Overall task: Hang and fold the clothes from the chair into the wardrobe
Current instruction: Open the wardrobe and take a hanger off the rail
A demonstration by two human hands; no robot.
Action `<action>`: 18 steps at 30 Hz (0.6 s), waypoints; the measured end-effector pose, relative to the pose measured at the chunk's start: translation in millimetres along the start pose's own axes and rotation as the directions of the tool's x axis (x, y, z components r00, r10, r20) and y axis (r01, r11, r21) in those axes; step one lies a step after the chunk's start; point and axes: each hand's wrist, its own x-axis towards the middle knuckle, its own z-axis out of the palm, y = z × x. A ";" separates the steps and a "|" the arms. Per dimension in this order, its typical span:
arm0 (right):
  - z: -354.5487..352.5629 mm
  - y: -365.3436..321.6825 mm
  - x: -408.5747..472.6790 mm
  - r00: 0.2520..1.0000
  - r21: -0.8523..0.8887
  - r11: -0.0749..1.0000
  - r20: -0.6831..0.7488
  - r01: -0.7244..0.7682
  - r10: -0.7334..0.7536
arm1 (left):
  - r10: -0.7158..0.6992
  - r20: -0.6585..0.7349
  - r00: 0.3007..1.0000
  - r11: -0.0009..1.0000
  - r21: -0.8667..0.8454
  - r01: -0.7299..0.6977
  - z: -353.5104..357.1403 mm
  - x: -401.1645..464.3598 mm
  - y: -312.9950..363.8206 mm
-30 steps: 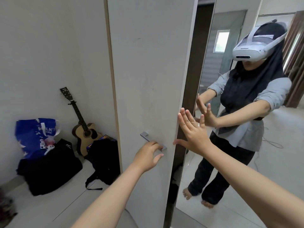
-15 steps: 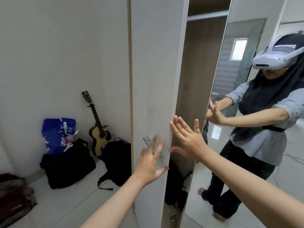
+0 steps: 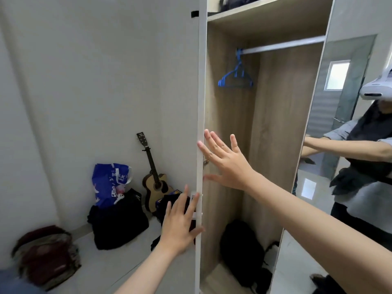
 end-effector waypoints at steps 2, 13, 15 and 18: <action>7.4 -17.1 17.1 0.998 0.040 0.999 0.059 0.005 -0.007 | 0.002 -0.046 0.999 0.997 0.082 0.002 -15.0 -5.3 -16.3; 71.8 -100.5 124.7 0.992 0.124 0.992 0.117 0.024 -0.039 | -0.060 -0.020 0.998 0.876 0.479 0.063 -82.3 12.5 -122.9; 88.7 -107.4 145.8 0.991 0.128 0.990 0.116 0.058 -0.073 | -0.061 0.010 0.998 0.891 0.451 0.050 -86.1 19.5 -148.9; 117.0 -110.4 182.0 0.992 0.189 0.982 0.126 -0.001 -0.023 | -0.072 0.050 0.996 0.918 0.395 0.046 -89.1 30.7 -187.3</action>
